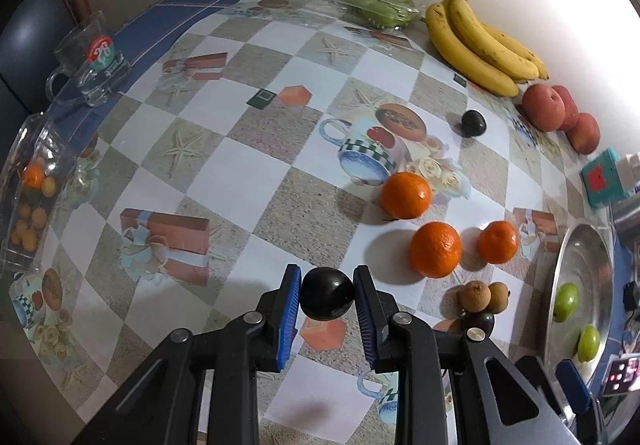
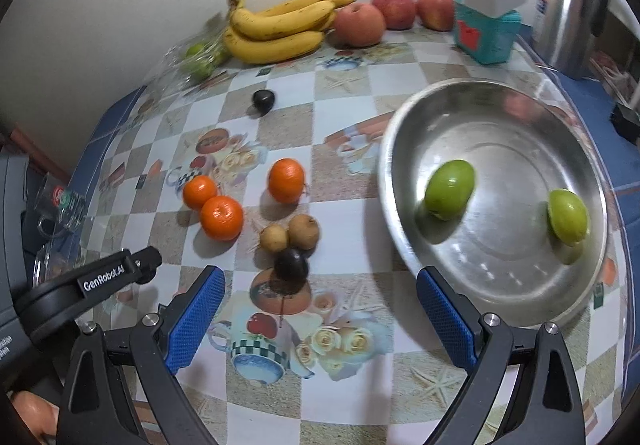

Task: Organize fruits
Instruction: 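Lift the black plum with the left tool off the table, then close the right tool on the dark stemmed plum while the left tool holds its plum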

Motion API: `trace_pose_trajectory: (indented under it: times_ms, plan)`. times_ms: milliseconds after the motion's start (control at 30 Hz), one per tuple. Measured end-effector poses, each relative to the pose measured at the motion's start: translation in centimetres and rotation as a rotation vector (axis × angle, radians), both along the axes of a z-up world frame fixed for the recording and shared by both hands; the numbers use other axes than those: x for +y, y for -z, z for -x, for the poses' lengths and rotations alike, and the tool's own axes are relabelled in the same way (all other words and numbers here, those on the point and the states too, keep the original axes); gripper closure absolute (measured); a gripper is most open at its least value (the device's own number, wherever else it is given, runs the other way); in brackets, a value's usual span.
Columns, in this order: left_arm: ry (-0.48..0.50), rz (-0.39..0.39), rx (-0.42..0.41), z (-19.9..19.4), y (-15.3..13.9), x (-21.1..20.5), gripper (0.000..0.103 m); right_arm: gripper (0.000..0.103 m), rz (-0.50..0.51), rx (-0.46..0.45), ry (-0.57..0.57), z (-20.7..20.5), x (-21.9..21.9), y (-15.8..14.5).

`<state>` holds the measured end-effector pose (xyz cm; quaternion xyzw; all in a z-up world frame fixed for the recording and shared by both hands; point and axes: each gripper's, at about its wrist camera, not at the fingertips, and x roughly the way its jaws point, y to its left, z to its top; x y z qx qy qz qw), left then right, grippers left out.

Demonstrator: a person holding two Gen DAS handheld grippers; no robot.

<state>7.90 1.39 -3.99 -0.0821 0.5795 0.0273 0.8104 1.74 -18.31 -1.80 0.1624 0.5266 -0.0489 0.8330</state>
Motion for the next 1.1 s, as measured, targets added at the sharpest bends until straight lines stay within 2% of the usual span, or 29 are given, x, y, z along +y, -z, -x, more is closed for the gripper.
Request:
trace_pose_trajectory:
  times_ms: [167,333,467,533,600,800,1033,1100]
  plan:
    - [-0.028,0.011,0.006,-0.4,0.3,0.6,0.074,0.006,-0.026,-0.010,-0.080,-0.7,1.5,0.5]
    - [-0.038,0.029,0.016,-0.5,0.6,0.9,0.074,0.007,-0.016,-0.017,-0.108,-1.1,2.5,0.8]
    - [-0.036,0.041,0.018,-0.6,0.7,0.9,0.074,0.027,0.002,-0.014,-0.115,-1.5,2.8,1.1]
    - [-0.036,0.045,0.020,-0.6,0.8,0.9,0.074,0.028,0.015,-0.002,-0.123,-1.7,3.0,1.5]
    - [-0.036,0.050,0.025,-0.7,0.9,0.9,0.074,0.040,0.005,0.014,-0.131,-1.9,3.1,2.0]
    - [-0.031,0.055,0.031,-0.8,1.2,0.8,0.074,0.052,-0.008,0.049,-0.121,-2.3,2.7,3.2]
    - [-0.026,0.056,0.039,-0.8,1.4,0.6,0.074,0.057,-0.012,0.073,-0.118,-2.5,2.6,3.9]
    - [-0.024,0.056,0.038,-0.8,1.4,0.5,0.074,0.061,-0.011,0.078,-0.120,-2.7,2.7,4.1]
